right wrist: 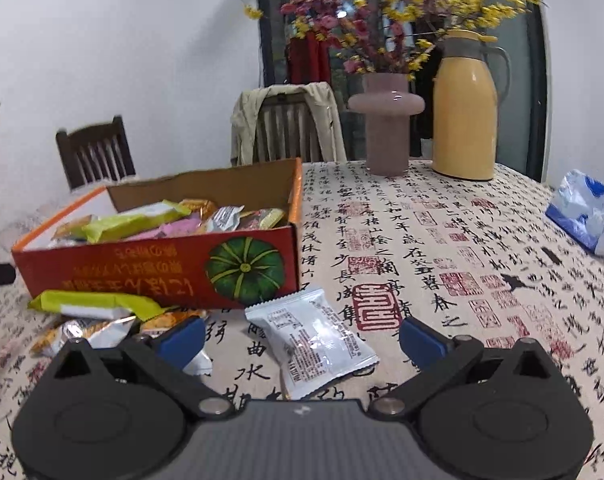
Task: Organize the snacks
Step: 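Withdraw both grippers from the box back toward the snack pile, then grasp the white wrapped packet with the right gripper while the left grasps a biscuit packet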
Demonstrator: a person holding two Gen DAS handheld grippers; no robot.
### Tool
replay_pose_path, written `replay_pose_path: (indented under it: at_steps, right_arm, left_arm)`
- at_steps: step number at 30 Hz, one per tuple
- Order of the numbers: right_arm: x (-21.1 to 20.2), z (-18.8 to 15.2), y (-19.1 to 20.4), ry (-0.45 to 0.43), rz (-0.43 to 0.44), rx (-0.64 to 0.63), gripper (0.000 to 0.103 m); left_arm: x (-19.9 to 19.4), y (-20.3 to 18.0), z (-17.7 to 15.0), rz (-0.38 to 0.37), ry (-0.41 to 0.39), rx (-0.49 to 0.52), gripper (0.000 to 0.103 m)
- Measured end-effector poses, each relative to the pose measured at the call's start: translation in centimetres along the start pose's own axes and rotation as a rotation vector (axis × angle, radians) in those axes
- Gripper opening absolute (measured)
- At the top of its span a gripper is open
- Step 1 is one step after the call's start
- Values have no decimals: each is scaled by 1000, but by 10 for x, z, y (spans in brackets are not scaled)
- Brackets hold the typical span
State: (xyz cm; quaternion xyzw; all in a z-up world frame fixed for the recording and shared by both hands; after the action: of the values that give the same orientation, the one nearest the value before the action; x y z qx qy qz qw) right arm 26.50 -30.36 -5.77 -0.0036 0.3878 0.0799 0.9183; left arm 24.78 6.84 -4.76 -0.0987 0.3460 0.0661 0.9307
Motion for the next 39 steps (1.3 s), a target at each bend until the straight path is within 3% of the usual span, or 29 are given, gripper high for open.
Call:
replay_pose_path:
  at_steps: [7, 10, 13, 15, 17, 25, 35, 39]
  right_arm:
    - [23, 15, 2, 108, -83, -67, 101]
    - [35, 17, -3, 156, -67, -53, 93]
    - [44, 16, -6, 184, -43, -36, 71]
    - [42, 15, -5, 172, -29, -31, 46]
    - [35, 14, -3, 150, -5, -33, 39]
    - [4, 12, -2, -11, 38, 31, 39]
    - [3, 8, -10, -37, 90, 78, 39]
    - [1, 7, -10, -45, 110, 81, 39]
  left_arm:
    - [-2, 5, 0, -17, -5, -25, 103]
    - [-1, 6, 1, -23, -1, -35, 103]
    - [-1, 6, 0, -26, 4, -36, 103]
    - [0, 7, 0, -23, 6, -37, 103]
    - [1, 6, 0, -22, 10, -38, 103]
    - [9, 2, -3, -14, 58, -19, 103]
    - [22, -43, -11, -23, 234, 123, 103]
    - [41, -60, -15, -21, 322, 133, 103]
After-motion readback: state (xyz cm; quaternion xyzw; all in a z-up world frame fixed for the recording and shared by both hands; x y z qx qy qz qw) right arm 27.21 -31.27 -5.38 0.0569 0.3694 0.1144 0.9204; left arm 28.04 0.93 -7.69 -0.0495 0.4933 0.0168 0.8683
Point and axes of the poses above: each gripper's, at about its wrist camera, not at the fingertips, and x roughly the way its jaws point, y to its left, z to its top, the point moved 6 cm from there along x, roughly the way its jaws point, and after that the axes turned 13 degrees about y, right-handed, at the moved point
